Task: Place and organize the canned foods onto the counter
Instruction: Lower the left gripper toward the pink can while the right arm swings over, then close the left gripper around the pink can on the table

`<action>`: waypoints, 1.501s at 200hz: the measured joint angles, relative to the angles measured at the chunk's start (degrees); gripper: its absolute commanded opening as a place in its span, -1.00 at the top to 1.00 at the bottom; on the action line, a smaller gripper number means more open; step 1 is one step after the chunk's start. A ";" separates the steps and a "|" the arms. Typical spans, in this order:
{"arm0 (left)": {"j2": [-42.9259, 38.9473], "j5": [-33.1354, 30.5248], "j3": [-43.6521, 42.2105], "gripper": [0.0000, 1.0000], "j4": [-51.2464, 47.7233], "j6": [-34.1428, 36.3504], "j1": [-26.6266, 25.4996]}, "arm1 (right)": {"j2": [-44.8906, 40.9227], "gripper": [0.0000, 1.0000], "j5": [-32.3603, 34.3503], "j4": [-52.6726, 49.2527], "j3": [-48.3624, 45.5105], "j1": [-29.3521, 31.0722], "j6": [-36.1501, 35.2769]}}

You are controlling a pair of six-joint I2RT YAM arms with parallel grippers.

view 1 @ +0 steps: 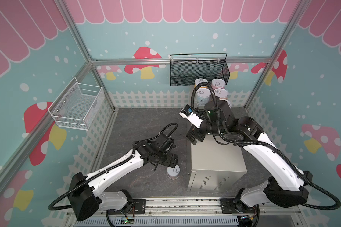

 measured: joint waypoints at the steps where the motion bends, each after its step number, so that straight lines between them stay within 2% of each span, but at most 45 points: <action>1: 0.11 -0.17 -0.04 -0.96 -0.02 -0.04 -0.24 | 0.00 -0.99 0.02 -0.02 0.00 0.04 0.00; 26: 2.23 -3.21 -0.66 -0.96 0.07 -1.29 -5.16 | -1.07 -0.99 0.90 0.39 -0.68 0.68 0.00; 48: 2.95 -4.57 -2.93 -0.97 1.09 -2.69 -7.17 | -2.64 -0.99 1.16 0.48 -1.62 0.68 0.02; 130: 4.74 -4.98 -11.54 -0.96 10.64 -5.03 -8.81 | -4.90 -0.99 1.42 1.25 -3.63 0.74 0.57; 181: 6.56 -5.70 -13.33 -0.94 15.26 -5.42 -9.01 | -4.87 -0.99 1.42 1.31 -3.69 1.05 0.72; 300: 6.67 -8.90 -13.70 -0.53 17.86 -4.20 -9.03 | -4.87 -0.99 1.46 2.34 -5.07 1.05 0.87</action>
